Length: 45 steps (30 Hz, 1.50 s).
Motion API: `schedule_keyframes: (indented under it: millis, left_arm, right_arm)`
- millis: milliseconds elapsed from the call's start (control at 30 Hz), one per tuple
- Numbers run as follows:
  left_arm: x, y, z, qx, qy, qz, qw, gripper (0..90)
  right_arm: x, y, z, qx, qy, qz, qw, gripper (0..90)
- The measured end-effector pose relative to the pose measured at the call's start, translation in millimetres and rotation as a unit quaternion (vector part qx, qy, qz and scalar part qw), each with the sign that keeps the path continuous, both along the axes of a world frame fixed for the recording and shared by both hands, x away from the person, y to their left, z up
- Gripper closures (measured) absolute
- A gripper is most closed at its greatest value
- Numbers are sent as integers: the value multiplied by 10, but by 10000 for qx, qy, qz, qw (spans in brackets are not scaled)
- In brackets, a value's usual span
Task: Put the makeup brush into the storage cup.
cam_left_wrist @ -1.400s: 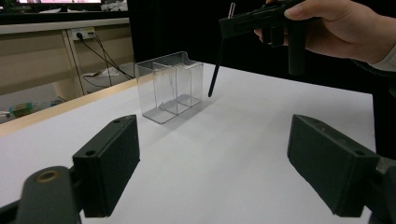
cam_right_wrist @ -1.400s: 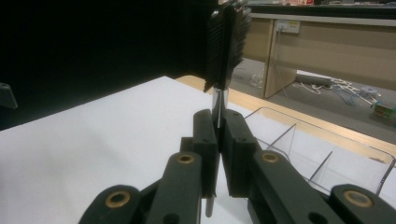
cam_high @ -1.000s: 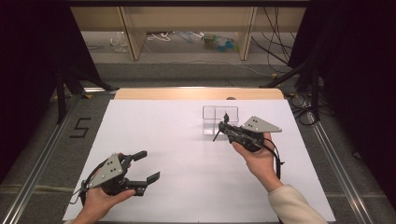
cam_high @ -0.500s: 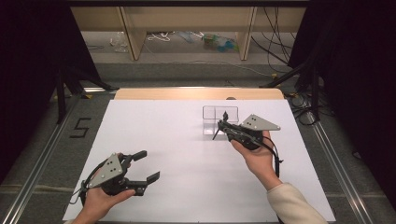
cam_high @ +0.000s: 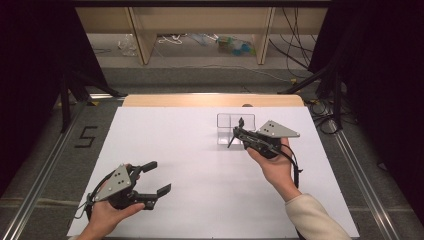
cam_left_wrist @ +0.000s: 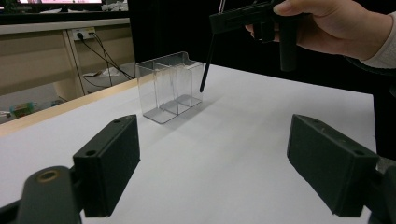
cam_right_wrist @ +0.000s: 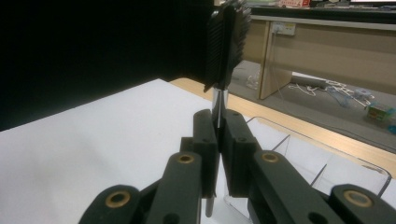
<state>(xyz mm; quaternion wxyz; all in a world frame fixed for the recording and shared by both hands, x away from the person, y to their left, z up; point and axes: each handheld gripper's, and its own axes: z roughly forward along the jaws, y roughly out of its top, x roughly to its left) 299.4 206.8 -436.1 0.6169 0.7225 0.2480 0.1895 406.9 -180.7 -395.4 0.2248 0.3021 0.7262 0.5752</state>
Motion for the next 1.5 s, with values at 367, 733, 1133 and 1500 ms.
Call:
schedule_keyframes:
  millis: [367, 733, 1133, 1500]
  left_arm:
    - [1, 2, 0, 2, 2, -5, 10000, 172]
    - [3, 2, -1, -5, 5, -2, 10000, 173]
    - [7, 4, -2, 2, -7, -7, 10000, 173]
    - [10, 5, -2, 0, -8, -8, 10000, 173]
  right_arm:
    - [27, 12, 16, -27, -42, 8, 10000, 854]
    - [38, 37, 26, 34, 51, 56, 10000, 854]
    - [79, 47, 33, -45, -69, 6, 10000, 854]
    - [114, 57, 61, -28, -109, -26, 9999, 854]
